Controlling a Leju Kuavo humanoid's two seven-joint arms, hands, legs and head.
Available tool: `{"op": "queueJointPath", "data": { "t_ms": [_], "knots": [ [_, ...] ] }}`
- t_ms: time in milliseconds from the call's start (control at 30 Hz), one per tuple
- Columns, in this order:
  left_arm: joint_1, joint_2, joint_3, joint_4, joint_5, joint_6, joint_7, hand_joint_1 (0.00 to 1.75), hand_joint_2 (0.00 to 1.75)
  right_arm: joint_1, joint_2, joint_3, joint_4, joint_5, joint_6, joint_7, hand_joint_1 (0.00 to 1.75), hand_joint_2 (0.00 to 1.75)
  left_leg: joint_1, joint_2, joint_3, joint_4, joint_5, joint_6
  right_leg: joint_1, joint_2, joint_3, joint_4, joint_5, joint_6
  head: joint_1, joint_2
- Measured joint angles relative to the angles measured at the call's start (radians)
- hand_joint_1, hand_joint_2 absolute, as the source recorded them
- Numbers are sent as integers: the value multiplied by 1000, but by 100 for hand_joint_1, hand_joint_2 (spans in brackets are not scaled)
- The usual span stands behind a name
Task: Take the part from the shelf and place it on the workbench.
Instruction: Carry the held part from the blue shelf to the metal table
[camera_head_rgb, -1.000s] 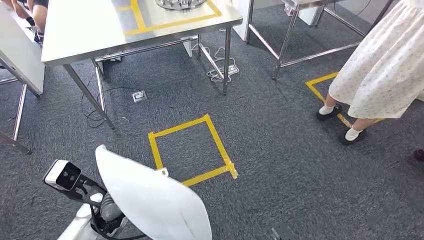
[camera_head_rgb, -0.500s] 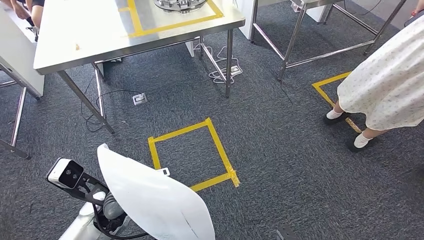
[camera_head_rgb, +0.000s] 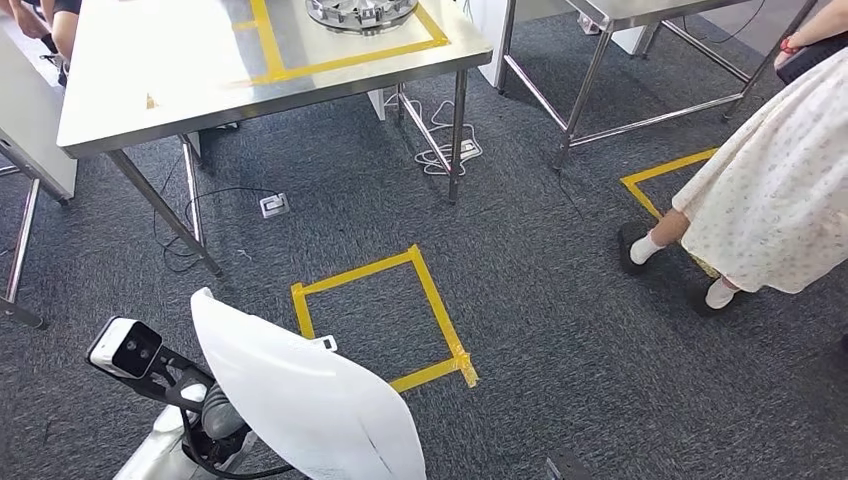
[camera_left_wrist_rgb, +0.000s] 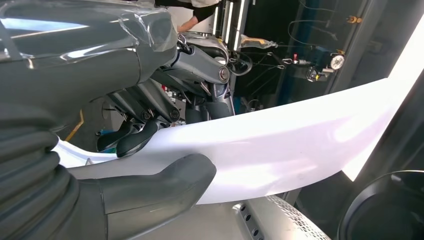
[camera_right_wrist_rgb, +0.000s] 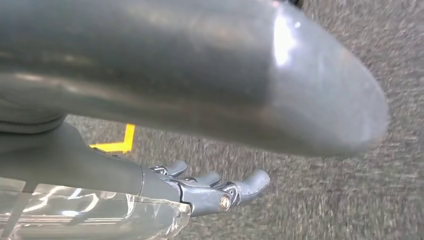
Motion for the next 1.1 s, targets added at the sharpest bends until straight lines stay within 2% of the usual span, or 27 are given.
{"op": "queueJointPath", "data": {
  "t_ms": [33,100,133,167,200,267,300,333,367,467,500,533,600,633,667,700,733,767,833,867,900,933,967,1033,1100],
  "knots": [
    [-1,0,0,-1,0,0,-1,175,175,-1,0,0,0,0,0,0,0,0,2,0,7,-6,1,4,0,0,-23,45,-18,-2,1,0],
    [0,0,0,-1,-1,1,-2,175,175,-1,-2,0,0,1,0,0,0,0,-2,0,11,-7,-2,9,0,0,-99,181,-64,-5,1,0],
    [2,0,0,-1,-1,2,-3,175,175,0,-3,0,0,2,0,0,0,0,-3,-2,12,-6,-5,10,-1,0,-135,238,-76,-3,1,0],
    [3,0,0,-1,-1,2,-4,175,175,1,-3,0,0,4,1,0,0,0,-4,-3,13,-6,-7,10,-1,0,-156,260,-74,3,1,0],
    [4,0,0,-1,-1,2,-6,175,175,1,-3,0,0,6,2,0,0,0,-4,-5,16,-5,-10,9,-3,0,-155,241,-56,13,1,0],
    [4,0,-1,-1,-2,2,-8,175,175,0,-5,1,0,10,7,0,0,0,-3,-10,22,2,-20,2,-7,0,-101,106,9,31,1,0],
    [4,1,0,-1,-2,2,-9,175,175,0,-5,1,0,12,10,0,0,0,-4,-13,22,8,-26,-4,-7,2,-70,43,35,32,2,0],
    [3,1,-1,-1,-2,2,-9,175,175,0,-6,1,0,12,13,0,0,0,-6,-15,21,14,-32,-9,-7,2,-50,2,51,28,2,0],
    [3,1,-1,-2,-2,1,-10,175,175,0,-6,1,0,13,15,0,0,0,-7,-18,19,19,-36,-14,-5,3,-41,-14,56,20,1,0],
    [3,2,-2,-2,-2,1,-11,175,175,0,-5,1,0,16,19,-1,0,0,-5,-18,16,28,-46,-26,-5,-3,-38,-13,55,-2,1,0],
    [2,2,-2,-2,-2,1,-12,175,175,0,-5,1,0,17,20,-2,0,0,-3,-15,9,47,-59,-31,-8,-6,-36,-14,54,-8,0,0],
    [1,2,-2,-2,-2,1,-12,175,175,-1,-4,1,0,18,20,-2,0,0,0,-12,-9,85,-82,-38,-10,-10,-35,-15,53,-14,-1,0],
    [0,3,-3,-1,-2,1,-12,175,175,0,-5,2,0,20,20,-3,0,0,7,-8,-72,213,-142,-50,-7,-20,-33,-15,50,-22,-3,0],
    [0,3,-3,-1,-2,1,-13,175,175,0,-5,2,0,21,20,-3,0,0,10,-7,-105,273,-163,-54,-6,-26,-33,-15,49,-24,-3,0],
    [1,4,-4,-1,-2,1,-13,175,175,0,-5,2,0,21,20,-3,0,0,11,-6,-126,307,-167,-55,-4,-32,-32,-15,48,-25,-3,0],
    [1,4,-5,0,-2,0,-13,175,175,0,-5,2,0,20,20,-3,0,0,12,-3,-126,302,-152,-54,-3,-39,-31,-15,47,-26,-3,0],
    [0,5,-6,0,-1,0,-13,175,175,0,-5,2,0,18,21,-3,0,0,11,2,-105,255,-121,-50,-1,-46,-28,-15,46,-26,-3,0],
    [-1,6,-8,0,-1,-1,-13,175,175,0,-5,2,0,16,21,-3,0,0,8,17,-70,183,-84,-42,0,-52,-25,-15,44,-27,-3,0],
    [-8,7,-10,0,0,-4,-14,175,175,1,-2,2,0,12,23,-3,0,0,-3,55,-8,61,-41,-24,5,-67,-19,-16,41,-23,-3,0],
    [-11,7,-12,-1,0,-6,-14,175,175,2,-1,2,0,10,24,-4,0,0,-9,67,5,34,-36,-16,7,-75,-17,-16,39,-20,-3,0],
    [-13,7,-13,-1,1,-7,-14,175,175,3,0,2,0,9,24,-4,0,0,-13,66,6,27,-38,-12,8,-85,-15,-18,38,-16,-2,0],
    [-14,8,-14,-1,1,-8,-14,175,175,4,-1,2,0,9,24,-5,0,0,-14,55,7,22,-35,-6,8,-95,-11,-21,38,-12,-3,0],
    [-14,8,-15,-1,1,-9,-15,175,175,4,0,2,0,8,24,-5,0,0,-11,44,12,12,-29,-2,8,-95,-9,-21,37,-8,-2,0],
    [-19,7,-17,-1,2,-10,-15,175,175,5,0,2,0,7,24,-7,0,0,-4,22,23,-8,-14,7,8,-61,-27,20,15,-6,0,0],
    [-23,3,-19,1,2,-11,-16,175,175,8,-1,2,0,6,23,-7,0,0,-1,-1,27,-15,-7,11,4,-18,-85,141,-36,-11,4,0]
  ]
}}
